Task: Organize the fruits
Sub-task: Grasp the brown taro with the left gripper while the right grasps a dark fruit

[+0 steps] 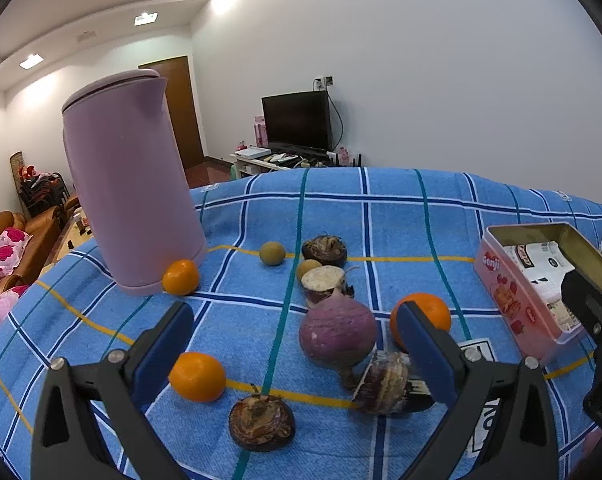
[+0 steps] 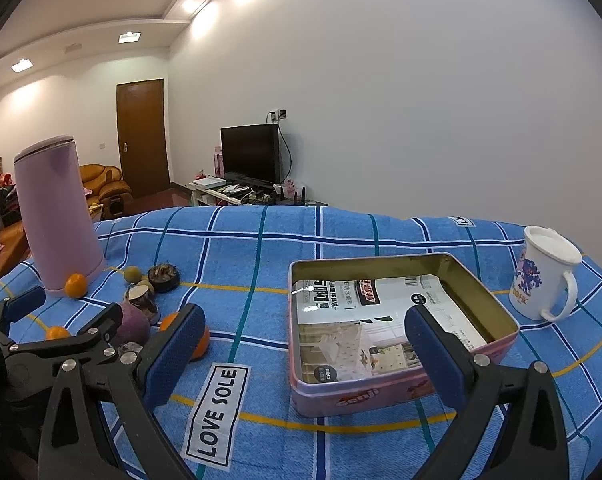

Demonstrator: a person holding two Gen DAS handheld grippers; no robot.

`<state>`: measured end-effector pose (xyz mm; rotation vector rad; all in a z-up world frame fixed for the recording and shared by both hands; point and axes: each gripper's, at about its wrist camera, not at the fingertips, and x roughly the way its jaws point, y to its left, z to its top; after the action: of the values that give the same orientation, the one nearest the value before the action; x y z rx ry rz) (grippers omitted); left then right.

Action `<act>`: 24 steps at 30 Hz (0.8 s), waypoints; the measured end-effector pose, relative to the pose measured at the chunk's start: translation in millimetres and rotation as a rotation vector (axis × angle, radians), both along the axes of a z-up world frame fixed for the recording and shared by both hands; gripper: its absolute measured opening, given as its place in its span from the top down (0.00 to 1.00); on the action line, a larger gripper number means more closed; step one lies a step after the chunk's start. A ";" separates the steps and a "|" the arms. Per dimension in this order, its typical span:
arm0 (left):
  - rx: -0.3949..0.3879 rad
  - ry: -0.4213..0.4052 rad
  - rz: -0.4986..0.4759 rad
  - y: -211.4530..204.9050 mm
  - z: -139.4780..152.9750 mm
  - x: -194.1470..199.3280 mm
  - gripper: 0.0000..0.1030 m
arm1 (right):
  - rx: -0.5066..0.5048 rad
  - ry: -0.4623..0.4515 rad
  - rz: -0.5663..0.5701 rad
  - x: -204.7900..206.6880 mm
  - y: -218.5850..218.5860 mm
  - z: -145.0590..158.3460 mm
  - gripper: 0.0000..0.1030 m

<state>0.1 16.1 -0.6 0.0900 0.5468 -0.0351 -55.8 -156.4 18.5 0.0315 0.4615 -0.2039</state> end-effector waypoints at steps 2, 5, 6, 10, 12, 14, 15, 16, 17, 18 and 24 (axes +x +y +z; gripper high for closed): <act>0.000 0.004 -0.007 -0.1 -0.2 -0.1 0.00 | -0.002 0.000 0.001 0.5 -0.2 0.0 0.02; -0.003 0.023 -0.015 3.7 0.5 2.1 0.00 | 0.000 0.002 0.007 0.9 1.1 -0.4 0.02; -0.002 0.031 -0.008 8.3 1.8 4.4 0.00 | 0.000 0.002 0.010 1.1 1.8 -0.3 0.02; -0.013 0.047 0.074 45.3 9.6 11.4 0.00 | 0.009 0.003 0.078 1.7 8.8 0.0 0.02; -0.034 0.055 0.123 73.4 13.7 12.8 0.00 | 0.023 0.019 0.143 3.6 17.2 -0.5 0.15; -0.031 0.059 0.146 94.8 16.0 12.0 0.00 | 0.029 0.056 0.210 7.7 27.8 -3.4 0.22; -0.013 0.059 0.159 102.6 16.0 11.2 0.00 | 0.042 0.085 0.258 10.3 34.8 -6.2 0.25; 0.009 0.057 0.166 107.4 15.5 10.3 0.00 | 0.059 0.110 0.302 12.5 42.0 -9.4 0.26; 0.033 0.056 0.168 111.5 14.6 8.8 0.00 | 0.075 0.134 0.343 14.9 49.1 -12.5 0.26; 0.064 0.063 0.160 116.0 11.8 8.2 0.01 | 0.088 0.171 0.394 20.0 58.4 -16.4 0.26; 0.060 0.137 0.087 127.7 -1.3 -3.4 0.02 | 0.184 0.347 0.447 57.1 84.7 -39.5 0.26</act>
<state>-3.3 143.8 -1.9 0.1224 0.6880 0.0600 1.3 -71.7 -21.0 0.0721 0.8181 0.2784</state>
